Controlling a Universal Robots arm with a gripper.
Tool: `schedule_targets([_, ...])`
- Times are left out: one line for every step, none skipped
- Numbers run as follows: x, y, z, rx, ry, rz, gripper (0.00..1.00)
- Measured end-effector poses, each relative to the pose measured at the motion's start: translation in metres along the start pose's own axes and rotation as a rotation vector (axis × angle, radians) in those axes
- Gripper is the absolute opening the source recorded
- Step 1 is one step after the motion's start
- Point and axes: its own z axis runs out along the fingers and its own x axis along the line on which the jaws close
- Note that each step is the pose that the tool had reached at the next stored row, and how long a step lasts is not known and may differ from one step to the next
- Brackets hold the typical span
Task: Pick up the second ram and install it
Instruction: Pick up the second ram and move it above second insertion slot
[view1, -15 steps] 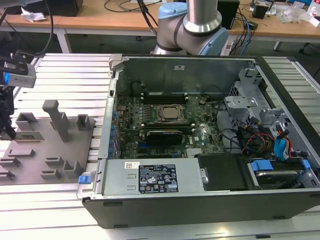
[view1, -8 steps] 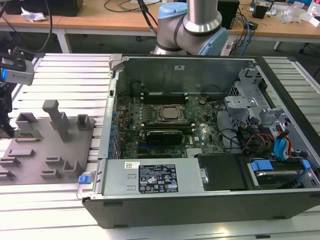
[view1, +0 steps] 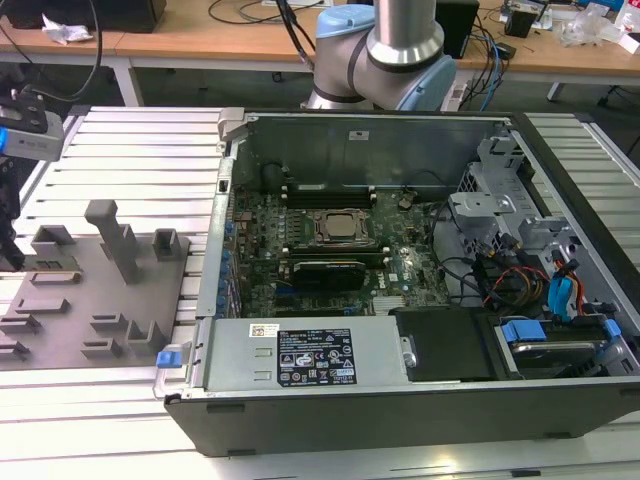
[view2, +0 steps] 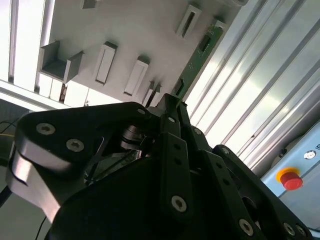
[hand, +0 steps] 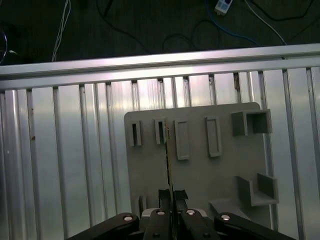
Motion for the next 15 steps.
schedule_targets([-0.0001,0.0002,-0.0042,0.0,-0.0001,0.0,0.14])
schedule_targets([-0.0003,0.0006,-0.0134,-0.0001,-0.0012,0.0,0.14])
schedule_targets([-0.0003,0.0007,-0.015,-0.0001,-0.0016,0.0,0.14])
schedule_targets([-0.0003,0.0007,-0.0159,-0.0001,-0.0017,0.0,0.14])
schedule_targets([-0.0004,0.0008,-0.0164,-0.0002,-0.002,0.0,0.14])
schedule_targets([-0.0004,0.0008,-0.0171,-0.0002,-0.0027,0.0,0.14])
schedule_targets([-0.0004,0.0008,-0.0178,-0.0003,-0.003,0.0,0.14])
schedule_targets([-0.0004,0.0009,-0.0189,-0.0004,-0.0034,0.0,0.14])
schedule_targets([-0.0004,0.0009,-0.0196,-0.0002,-0.004,0.0,0.14])
schedule_targets([-0.0004,0.0009,-0.0203,-0.0004,-0.0044,0.0,0.14])
schedule_targets([-0.0004,0.001,-0.021,-0.0005,-0.005,0.0,0.14])
schedule_targets([-0.0005,0.001,-0.0215,-0.0005,-0.0053,0.0,0.14])
schedule_targets([-0.0005,0.001,-0.0217,-0.0004,-0.0057,0.0,0.14])
schedule_targets([-0.0005,0.001,-0.0222,-0.0005,-0.0061,0.0,0.14])
schedule_targets([-0.0005,0.001,-0.0228,-0.0006,-0.0063,0.0,0.14])
